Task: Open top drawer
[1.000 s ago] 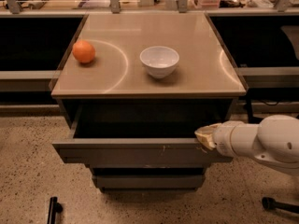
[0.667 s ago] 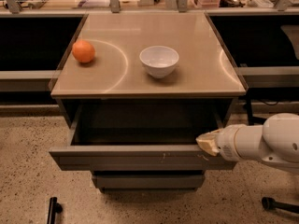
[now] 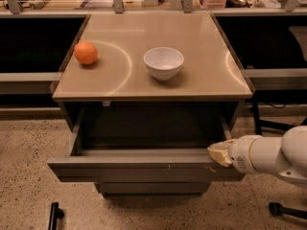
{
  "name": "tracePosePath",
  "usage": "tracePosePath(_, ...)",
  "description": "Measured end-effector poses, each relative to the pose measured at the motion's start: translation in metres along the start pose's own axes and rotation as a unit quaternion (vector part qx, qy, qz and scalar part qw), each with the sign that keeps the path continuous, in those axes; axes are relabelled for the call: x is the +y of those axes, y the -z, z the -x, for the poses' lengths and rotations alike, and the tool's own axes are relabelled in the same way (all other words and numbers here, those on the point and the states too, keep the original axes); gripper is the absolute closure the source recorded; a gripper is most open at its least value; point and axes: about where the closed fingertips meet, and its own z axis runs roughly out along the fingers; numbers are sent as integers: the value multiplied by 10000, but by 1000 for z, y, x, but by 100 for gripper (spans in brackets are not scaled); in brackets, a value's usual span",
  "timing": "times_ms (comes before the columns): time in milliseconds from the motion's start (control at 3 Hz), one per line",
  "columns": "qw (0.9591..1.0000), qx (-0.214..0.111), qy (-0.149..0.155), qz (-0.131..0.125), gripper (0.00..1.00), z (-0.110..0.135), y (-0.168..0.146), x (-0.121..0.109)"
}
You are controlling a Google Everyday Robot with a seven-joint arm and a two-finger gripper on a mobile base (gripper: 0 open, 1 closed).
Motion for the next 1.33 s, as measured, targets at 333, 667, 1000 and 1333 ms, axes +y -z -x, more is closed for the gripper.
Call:
tracePosePath(333, 9952, -754, -172, -596, 100, 26, -3, -36)
tracePosePath(667, 9900, -1019, -278, -939, 81, 31, 5, -48)
tracePosePath(1000, 9900, -1017, -274, -939, 58, 31, 5, -48)
tracePosePath(1333, 9900, -1017, -273, -939, 35, 31, 5, -48)
